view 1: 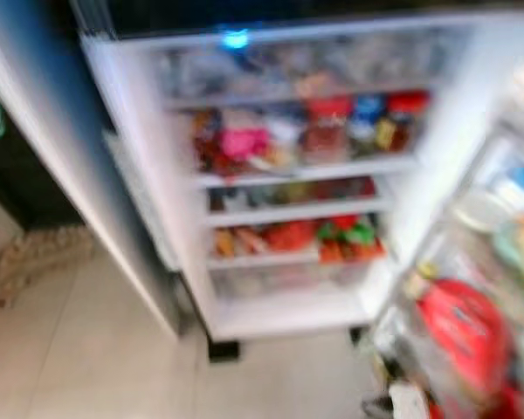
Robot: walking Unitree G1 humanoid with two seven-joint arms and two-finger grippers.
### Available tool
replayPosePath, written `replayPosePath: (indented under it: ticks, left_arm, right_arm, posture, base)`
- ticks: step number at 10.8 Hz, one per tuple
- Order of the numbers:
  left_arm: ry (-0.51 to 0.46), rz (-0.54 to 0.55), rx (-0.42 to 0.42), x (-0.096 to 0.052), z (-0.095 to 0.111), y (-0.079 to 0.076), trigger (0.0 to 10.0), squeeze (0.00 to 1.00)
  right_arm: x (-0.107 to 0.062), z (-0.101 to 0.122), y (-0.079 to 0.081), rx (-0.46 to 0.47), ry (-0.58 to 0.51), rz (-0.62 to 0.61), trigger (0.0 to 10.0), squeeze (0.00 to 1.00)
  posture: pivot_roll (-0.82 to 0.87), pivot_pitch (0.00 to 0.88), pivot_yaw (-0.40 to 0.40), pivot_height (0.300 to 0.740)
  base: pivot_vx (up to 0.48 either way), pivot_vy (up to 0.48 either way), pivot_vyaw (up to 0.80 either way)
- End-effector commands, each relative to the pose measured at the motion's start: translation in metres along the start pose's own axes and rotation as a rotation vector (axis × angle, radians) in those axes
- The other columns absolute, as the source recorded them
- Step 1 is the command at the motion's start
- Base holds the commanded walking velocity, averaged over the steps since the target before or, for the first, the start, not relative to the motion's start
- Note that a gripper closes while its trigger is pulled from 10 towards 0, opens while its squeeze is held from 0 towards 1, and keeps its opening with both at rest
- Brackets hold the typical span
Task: Restocking fridge
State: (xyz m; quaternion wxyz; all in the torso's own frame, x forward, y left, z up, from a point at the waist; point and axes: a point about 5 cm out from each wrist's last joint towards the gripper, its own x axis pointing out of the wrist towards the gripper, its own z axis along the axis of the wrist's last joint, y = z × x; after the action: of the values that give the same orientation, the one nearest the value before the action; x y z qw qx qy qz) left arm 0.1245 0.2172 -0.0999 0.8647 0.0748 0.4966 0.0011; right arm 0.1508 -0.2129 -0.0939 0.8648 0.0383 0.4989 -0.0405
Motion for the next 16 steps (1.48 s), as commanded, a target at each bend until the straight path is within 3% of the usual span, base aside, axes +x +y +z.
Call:
replayPosePath:
  ticks: [1,5,8,10,12,13,15,16]
  left_arm:
    - [0.032,0.016,0.001,-0.003,-0.010,0.007,10.0,0.00]
    - [-0.009,0.046,0.098,-0.003,-0.005,0.010,10.0,0.00]
    - [-0.105,0.092,0.126,-0.005,0.002,0.012,10.0,0.00]
    - [-0.282,0.116,0.336,0.003,0.093,0.043,10.0,0.00]
    - [-0.374,0.161,0.372,-0.001,0.112,0.048,10.0,0.00]
    - [-0.391,0.163,0.352,-0.001,0.118,0.050,10.0,0.00]
    - [-0.568,0.166,0.181,-0.010,0.146,0.055,10.0,0.00]
    - [-0.762,0.156,0.166,-0.024,0.173,0.050,10.0,0.00]
  right_arm:
    - [0.001,0.002,0.006,0.007,-0.004,0.014,10.0,0.00]
    - [0.001,0.001,0.006,0.008,0.000,0.018,10.0,0.00]
    - [0.001,0.001,0.006,0.006,0.000,0.014,10.0,0.00]
    - [0.001,0.001,0.006,0.000,0.002,0.011,10.0,0.00]
    - [0.001,0.001,0.005,-0.011,0.007,0.004,10.0,0.00]
    - [0.001,0.000,0.005,-0.015,0.009,0.002,10.0,0.00]
    - [0.001,-0.001,0.005,-0.015,0.007,0.003,10.0,0.00]
    - [0.001,-0.001,0.004,-0.019,0.007,0.000,10.0,0.00]
  posture:
    - [0.03,0.072,0.015,0.740]
    - [0.03,0.078,0.021,0.740]
    - [0.04,0.080,0.024,0.740]
    - [0.04,0.083,0.024,0.740]
    - [0.04,0.081,0.027,0.740]
    - [0.04,0.078,0.029,0.740]
    - [0.03,0.069,0.029,0.740]
    - [0.03,0.073,0.025,0.740]
  base:
    - [0.000,0.000,0.00]
    - [0.000,0.000,0.00]
    - [0.000,0.000,0.00]
    - [0.000,0.000,0.00]
    - [0.000,0.000,0.00]
    - [0.000,0.000,0.00]
    - [0.000,0.000,0.00]
    - [0.000,0.000,0.00]
